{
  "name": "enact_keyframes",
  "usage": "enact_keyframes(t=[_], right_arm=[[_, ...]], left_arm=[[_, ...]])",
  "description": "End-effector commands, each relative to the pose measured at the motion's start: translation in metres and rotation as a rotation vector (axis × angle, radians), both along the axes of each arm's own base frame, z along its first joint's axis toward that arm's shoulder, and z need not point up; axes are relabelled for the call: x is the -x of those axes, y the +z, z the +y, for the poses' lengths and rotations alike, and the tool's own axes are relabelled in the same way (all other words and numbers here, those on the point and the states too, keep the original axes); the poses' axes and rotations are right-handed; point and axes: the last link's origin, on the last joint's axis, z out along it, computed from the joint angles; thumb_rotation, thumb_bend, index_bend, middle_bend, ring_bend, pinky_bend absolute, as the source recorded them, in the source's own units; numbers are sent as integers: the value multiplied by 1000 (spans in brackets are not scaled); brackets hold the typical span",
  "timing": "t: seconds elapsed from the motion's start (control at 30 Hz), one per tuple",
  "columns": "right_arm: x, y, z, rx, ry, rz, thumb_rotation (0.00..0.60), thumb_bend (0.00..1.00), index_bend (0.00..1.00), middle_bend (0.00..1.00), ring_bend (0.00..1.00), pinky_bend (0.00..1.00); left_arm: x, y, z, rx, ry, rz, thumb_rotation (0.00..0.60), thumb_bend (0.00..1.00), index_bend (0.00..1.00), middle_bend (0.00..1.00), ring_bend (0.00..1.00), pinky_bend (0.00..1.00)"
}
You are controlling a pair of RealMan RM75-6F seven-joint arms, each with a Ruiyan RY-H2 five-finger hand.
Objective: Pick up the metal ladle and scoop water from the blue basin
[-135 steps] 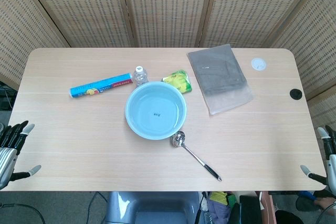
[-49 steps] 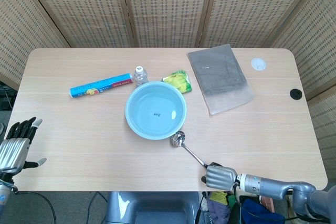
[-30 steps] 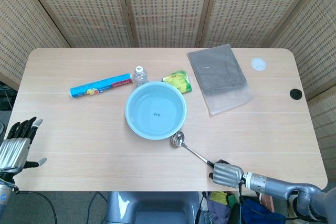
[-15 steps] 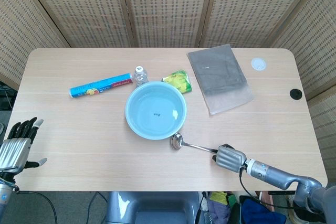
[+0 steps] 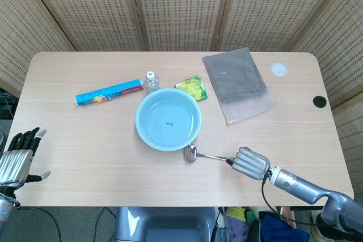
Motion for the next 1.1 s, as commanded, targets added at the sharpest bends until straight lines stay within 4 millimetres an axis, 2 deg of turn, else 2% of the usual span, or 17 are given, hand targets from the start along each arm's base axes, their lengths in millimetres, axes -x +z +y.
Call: enact_keyframes(t=[0.03,0.1,0.33,0.5,0.77,1.1], right_arm=[[-2,14,-10,15,-313,-228,600,131,419,909,893,1000],[0,11,-10,-8,-489,-297,600,98,418,909,893,1000],[5,-1,-14,42,-773,-382,600,125,419,914,898,1000],[9,-16,-5,57,-946,-400,600,162,418,920,904,1000],[-5,-40,9,59,-1047,-429,600,294,423,930,909,1000],[-21,-65,9,110,-1077,-422,600,315,427,932,911,1000]], left_arm=[[0,2,-1,-1,-2,-5,600,0,0,0,0,0],[0,3,-1,2,-3,-10,600,0,0,0,0,0],[-1,7,-4,-4,-20,-19,600,0,0,0,0,0],[-2,9,-6,-11,-27,-30,600,0,0,0,0,0],[-2,9,-7,-9,-29,-34,600,0,0,0,0,0],[0,10,-7,-14,-21,-32,600,0,0,0,0,0]])
